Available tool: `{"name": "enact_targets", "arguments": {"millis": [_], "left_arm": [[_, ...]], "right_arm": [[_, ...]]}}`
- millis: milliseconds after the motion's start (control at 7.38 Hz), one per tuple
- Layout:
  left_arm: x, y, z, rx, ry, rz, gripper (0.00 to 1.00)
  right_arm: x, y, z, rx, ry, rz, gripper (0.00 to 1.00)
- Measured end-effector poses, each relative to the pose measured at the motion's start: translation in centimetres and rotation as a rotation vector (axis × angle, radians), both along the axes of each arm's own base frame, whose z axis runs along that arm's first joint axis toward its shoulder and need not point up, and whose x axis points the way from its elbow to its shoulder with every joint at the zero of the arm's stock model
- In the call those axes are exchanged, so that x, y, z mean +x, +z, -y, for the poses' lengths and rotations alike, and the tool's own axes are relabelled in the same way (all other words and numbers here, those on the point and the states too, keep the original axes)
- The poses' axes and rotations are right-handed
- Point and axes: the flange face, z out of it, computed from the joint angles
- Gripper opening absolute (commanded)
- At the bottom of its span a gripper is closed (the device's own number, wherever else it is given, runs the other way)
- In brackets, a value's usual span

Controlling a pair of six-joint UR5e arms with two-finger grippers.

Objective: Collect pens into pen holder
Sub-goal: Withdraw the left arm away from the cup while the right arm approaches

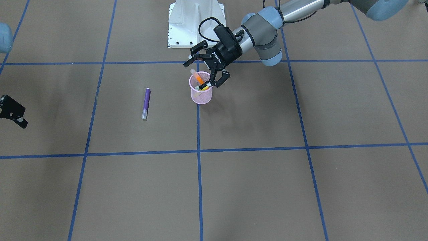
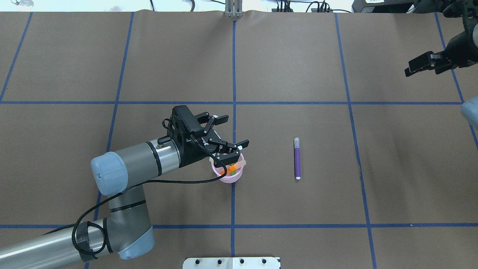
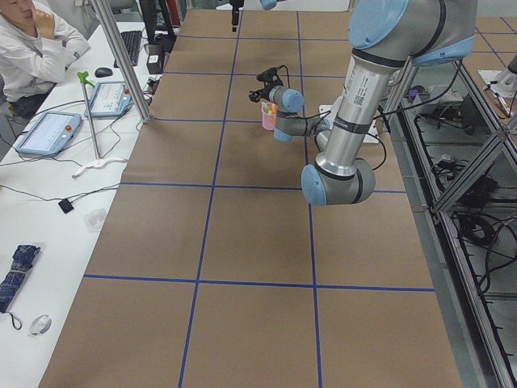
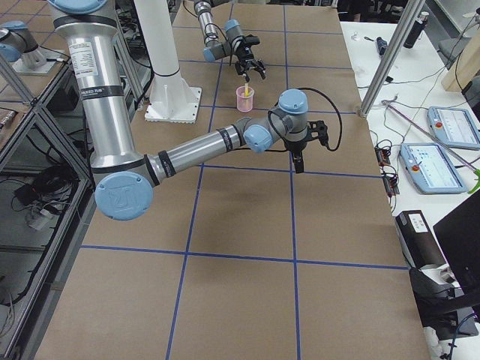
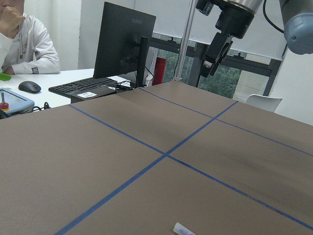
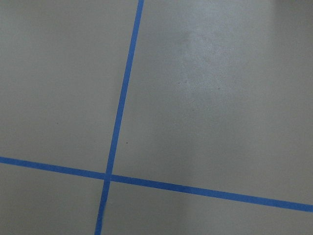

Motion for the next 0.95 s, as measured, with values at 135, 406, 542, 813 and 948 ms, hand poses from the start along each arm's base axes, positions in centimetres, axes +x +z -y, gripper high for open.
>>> {"name": "enact_targets", "arguments": {"millis": [135, 406, 542, 813, 948], "left_arm": [[-1.5, -0.8, 1.9, -0.063, 0.025, 0.081, 1.00], [-5.6, -1.5, 6.1, -0.252, 0.084, 0.309, 1.00], [-7.9, -1.4, 7.6, -0.375, 0.106, 0.440, 1.00], [-13.0, -1.1, 9.2, -0.579, 0.131, 0.616, 1.00], [-15.7, -1.3, 9.9, -0.646, 0.159, 0.638, 1.00]], "right_arm": [[-0.4, -0.3, -0.2, -0.004, -0.001, 0.006, 1.00], [-2.0, -1.4, -0.7, -0.027, 0.007, 0.026, 1.00], [-3.1, -2.4, -1.3, -0.042, 0.014, 0.040, 1.00], [-6.3, -4.8, -3.3, -0.072, 0.042, 0.060, 1.00], [-8.6, -6.1, -4.4, -0.085, 0.058, 0.063, 1.00]]}}
